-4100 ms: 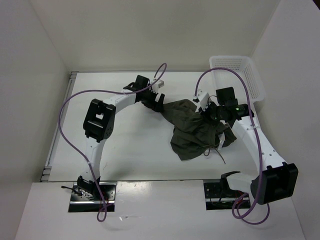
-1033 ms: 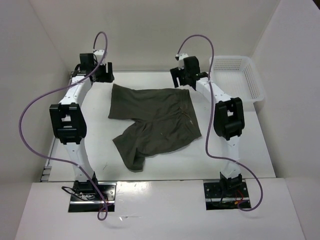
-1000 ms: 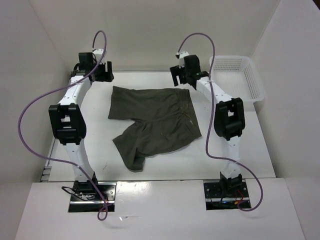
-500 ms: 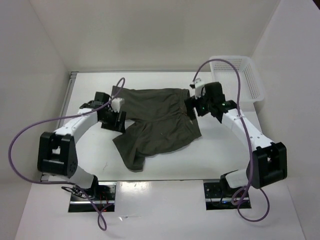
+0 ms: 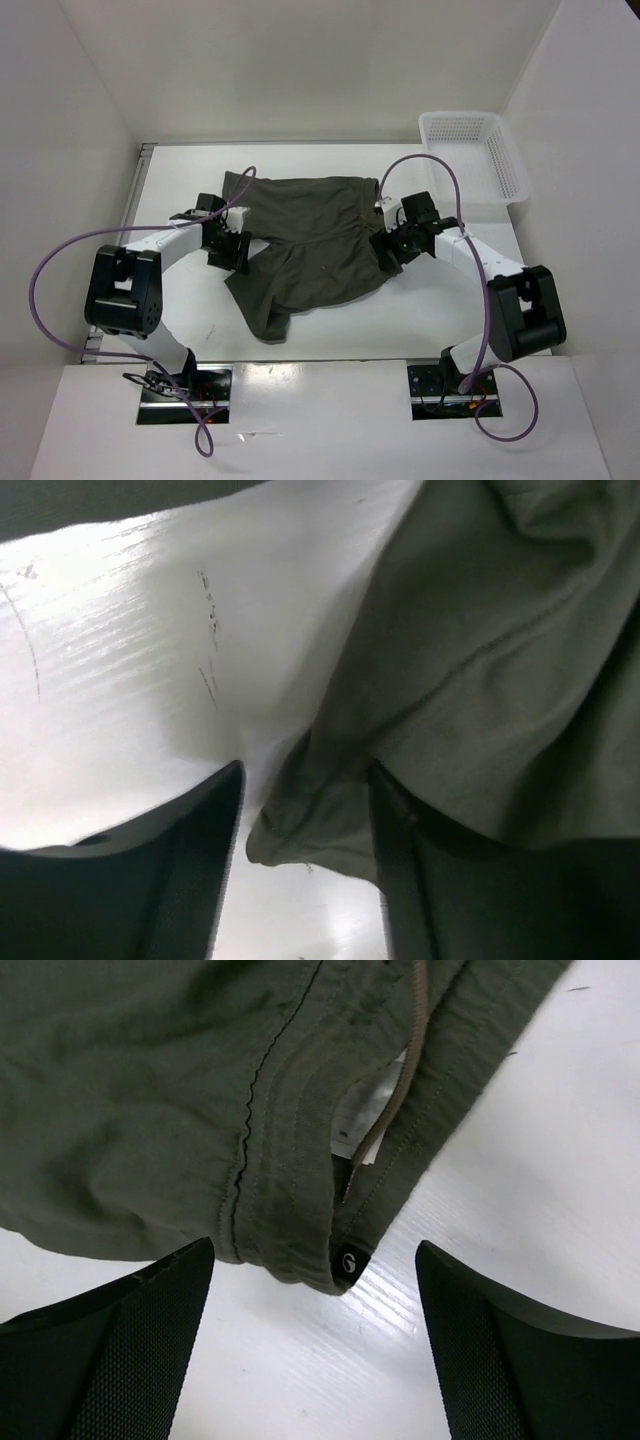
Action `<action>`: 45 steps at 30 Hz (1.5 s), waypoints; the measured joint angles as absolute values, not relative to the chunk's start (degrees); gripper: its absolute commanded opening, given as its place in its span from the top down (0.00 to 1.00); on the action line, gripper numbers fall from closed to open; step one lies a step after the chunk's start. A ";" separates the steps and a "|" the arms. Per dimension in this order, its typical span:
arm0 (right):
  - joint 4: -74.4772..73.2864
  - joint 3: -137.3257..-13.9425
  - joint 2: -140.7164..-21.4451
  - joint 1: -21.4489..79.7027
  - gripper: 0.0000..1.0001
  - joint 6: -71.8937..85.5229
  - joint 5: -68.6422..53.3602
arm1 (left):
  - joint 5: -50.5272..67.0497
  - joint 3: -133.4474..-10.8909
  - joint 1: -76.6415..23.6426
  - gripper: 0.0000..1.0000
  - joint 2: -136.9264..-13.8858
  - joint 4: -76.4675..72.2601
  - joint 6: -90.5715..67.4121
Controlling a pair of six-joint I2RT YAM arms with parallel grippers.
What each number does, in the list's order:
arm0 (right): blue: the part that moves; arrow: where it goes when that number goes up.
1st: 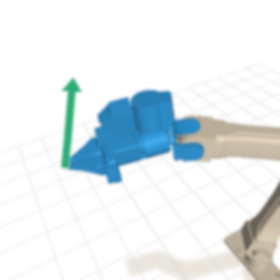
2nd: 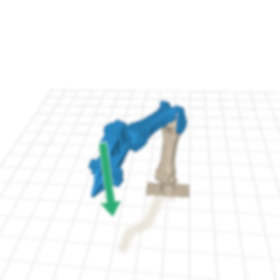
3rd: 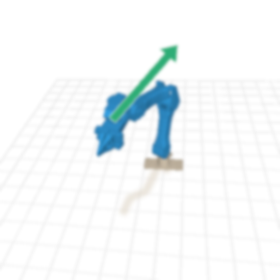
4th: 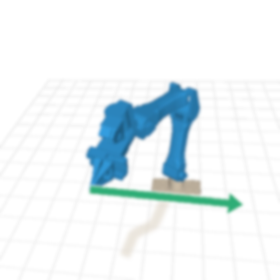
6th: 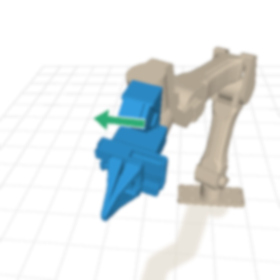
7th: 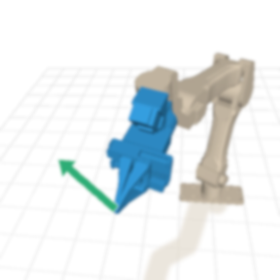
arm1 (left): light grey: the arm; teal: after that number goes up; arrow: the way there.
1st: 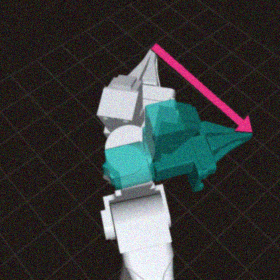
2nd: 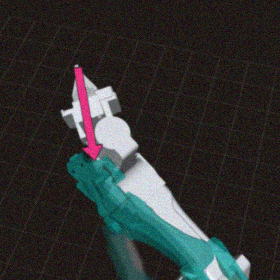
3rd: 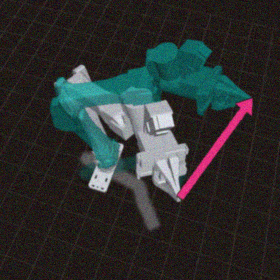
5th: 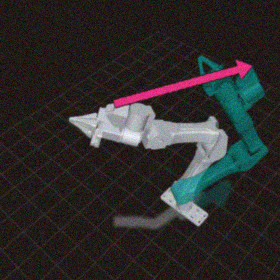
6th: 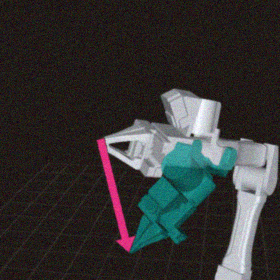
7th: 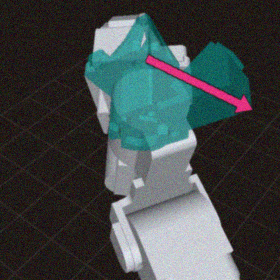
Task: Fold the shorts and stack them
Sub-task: Flatten the shorts out
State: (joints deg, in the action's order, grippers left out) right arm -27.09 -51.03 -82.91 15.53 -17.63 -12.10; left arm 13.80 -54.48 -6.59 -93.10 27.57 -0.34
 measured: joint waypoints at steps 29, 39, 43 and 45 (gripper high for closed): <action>-30.22 -48.03 -88.23 15.88 1.00 -39.51 -17.76 | 1.13 -74.94 -3.66 0.61 -99.35 29.58 -0.12; -33.01 -50.83 -88.27 15.88 1.00 -40.16 -18.33 | -7.53 -64.71 -21.32 0.58 -75.64 35.44 -0.19; -33.12 -51.37 -88.27 15.88 1.00 -40.16 -18.46 | -6.70 -56.73 -34.85 0.54 -67.00 38.68 -0.08; -33.12 -51.42 -88.27 15.88 1.00 -40.16 -18.44 | -5.74 -53.34 -36.25 0.49 -69.12 40.18 -0.05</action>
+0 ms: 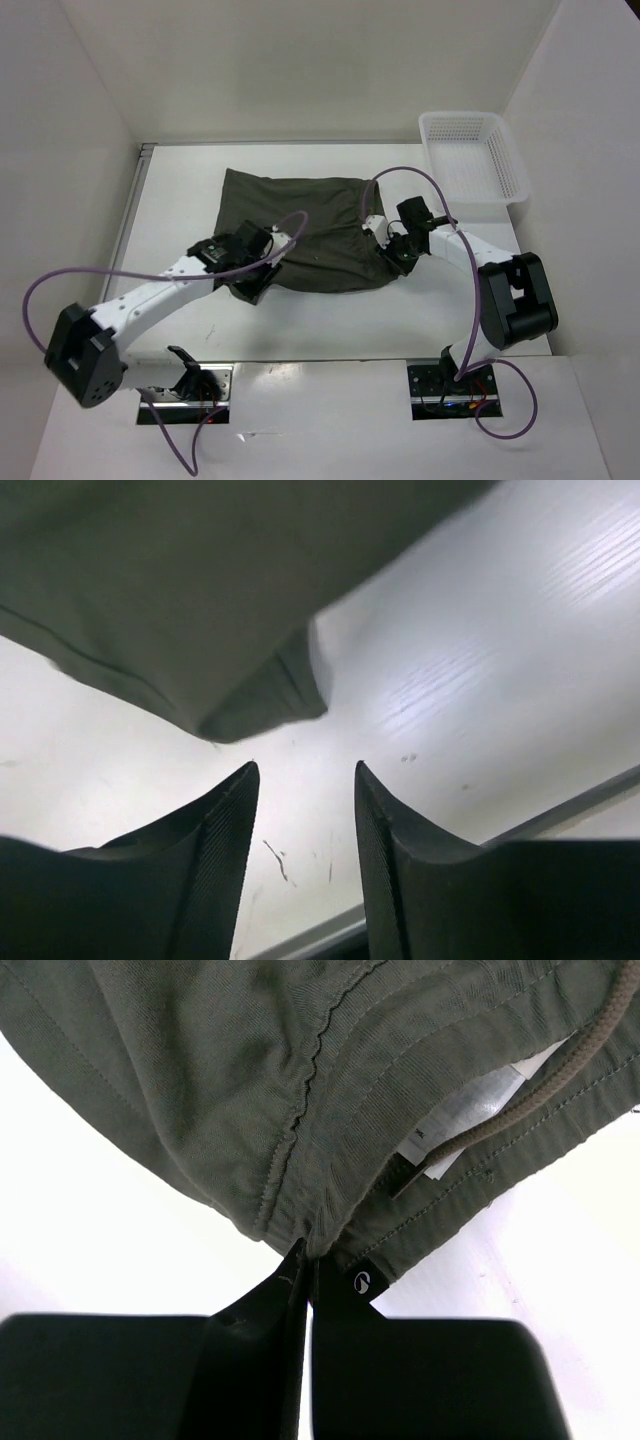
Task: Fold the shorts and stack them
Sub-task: Flatten the shorts out
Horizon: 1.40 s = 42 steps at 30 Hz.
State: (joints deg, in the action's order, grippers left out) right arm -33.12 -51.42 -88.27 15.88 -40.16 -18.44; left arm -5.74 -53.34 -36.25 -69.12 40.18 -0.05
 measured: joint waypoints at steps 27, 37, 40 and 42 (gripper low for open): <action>-33.12 -51.42 -88.27 15.88 1.00 -40.16 -18.28 | -15.16 -45.39 -36.38 0.98 -87.88 24.12 -0.03; -37.78 -52.62 -88.20 16.08 1.00 -48.47 -18.92 | -14.85 -39.42 -30.52 1.00 -65.60 36.07 -0.21; -40.42 -52.69 -87.94 17.30 1.00 -51.11 -19.42 | -13.32 -37.98 -30.85 1.00 -51.00 39.64 -0.23; -42.02 -52.66 -87.09 18.79 1.00 -52.60 -19.44 | -12.58 -36.69 -30.92 1.00 -45.17 41.34 -0.23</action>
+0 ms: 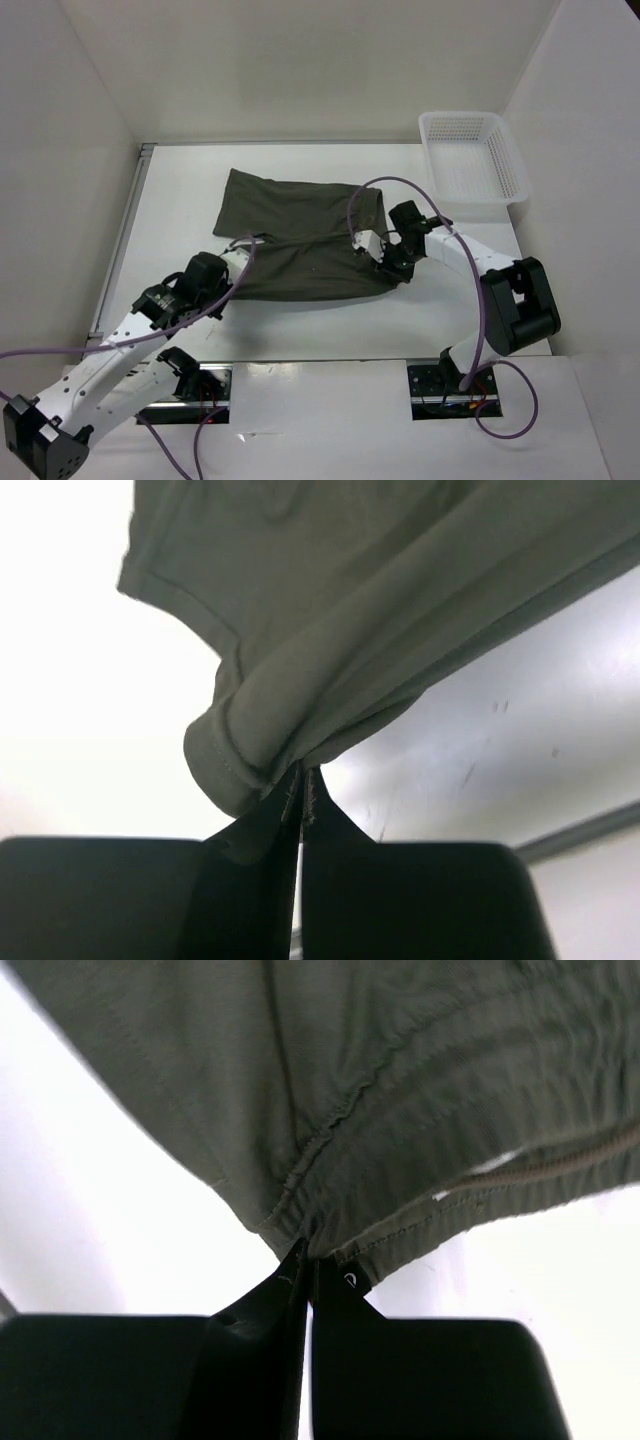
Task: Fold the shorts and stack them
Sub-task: Flatten the shorts out, then fold the shorts
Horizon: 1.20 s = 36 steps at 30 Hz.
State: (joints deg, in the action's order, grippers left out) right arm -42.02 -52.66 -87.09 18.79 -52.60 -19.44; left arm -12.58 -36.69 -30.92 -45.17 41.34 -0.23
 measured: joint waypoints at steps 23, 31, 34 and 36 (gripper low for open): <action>-67.02 -74.52 -87.29 19.40 1.00 -50.68 -27.16 | -12.43 -59.72 -17.04 1.00 -65.14 32.47 -0.21; -61.80 -89.23 -98.74 5.39 1.00 -38.89 -39.38 | -8.60 -74.96 -9.04 1.00 -84.99 22.87 -0.25; -59.37 -90.72 -101.91 4.62 1.00 -33.52 -41.41 | -8.21 -78.08 -8.91 1.00 -90.43 20.58 -0.23; -57.49 -92.09 -105.06 4.64 1.00 -29.87 -42.06 | -8.23 -80.14 -8.75 1.00 -94.15 19.62 -0.21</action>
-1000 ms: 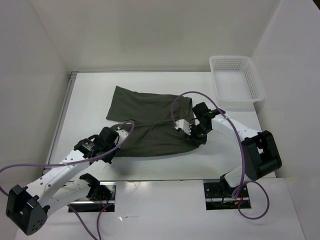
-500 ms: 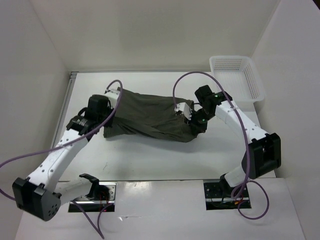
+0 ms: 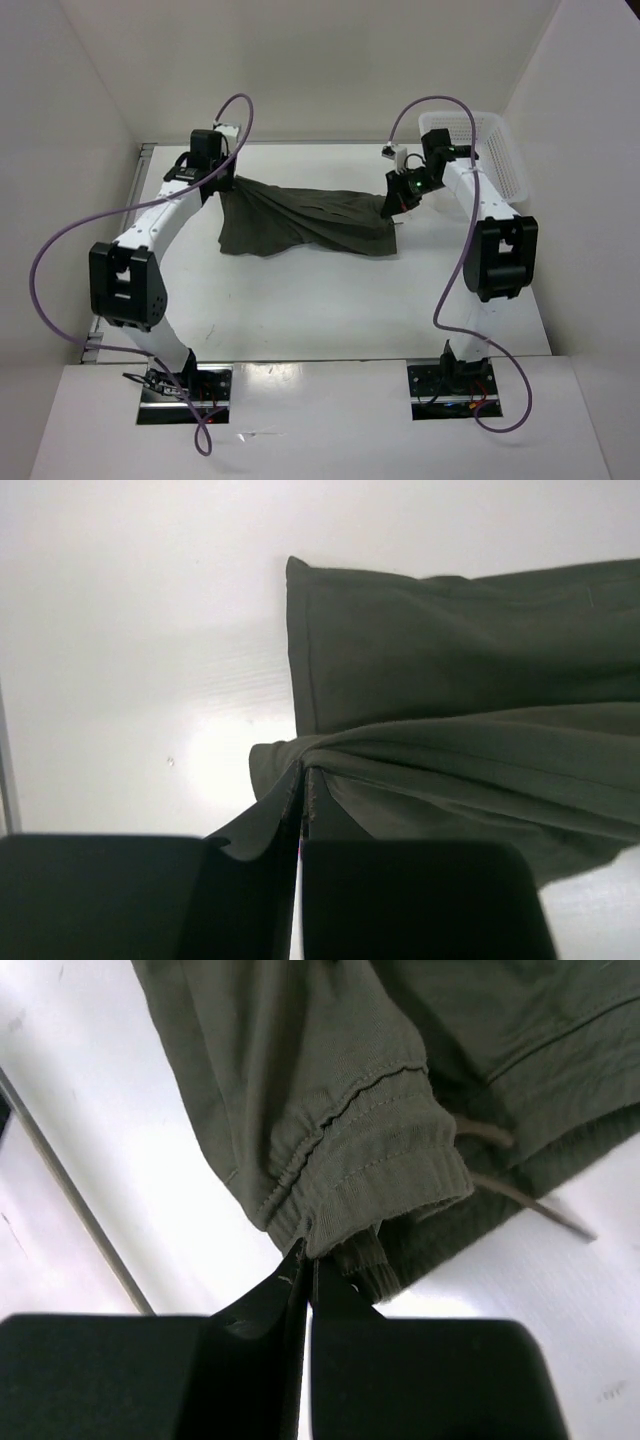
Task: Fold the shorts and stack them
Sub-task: Fold the shorts
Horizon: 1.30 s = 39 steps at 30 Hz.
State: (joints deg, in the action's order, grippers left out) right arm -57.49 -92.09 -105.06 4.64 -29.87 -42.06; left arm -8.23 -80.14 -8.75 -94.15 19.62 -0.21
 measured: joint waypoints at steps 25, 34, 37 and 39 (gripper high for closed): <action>-34.68 -115.09 -124.68 4.71 0.28 9.96 -11.40 | -7.42 -115.85 -5.04 0.33 -129.01 28.75 -0.05; -30.87 -96.01 -107.02 7.79 0.29 4.56 -9.69 | 3.57 -95.74 -0.80 0.28 -107.55 38.13 -0.23; -32.03 -87.18 -103.31 8.14 0.19 -0.32 -14.24 | 7.75 -86.30 -0.91 0.16 -102.78 40.62 -0.16; -32.56 -84.68 -105.14 8.12 0.18 -4.03 -16.97 | 10.72 -84.93 -0.95 0.09 -104.92 41.47 0.01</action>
State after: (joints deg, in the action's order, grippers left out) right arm -32.56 -84.68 -105.14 8.12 -4.03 -16.97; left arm 10.72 -84.93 -0.95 -104.92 41.47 0.01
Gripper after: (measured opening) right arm 0.801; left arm 0.865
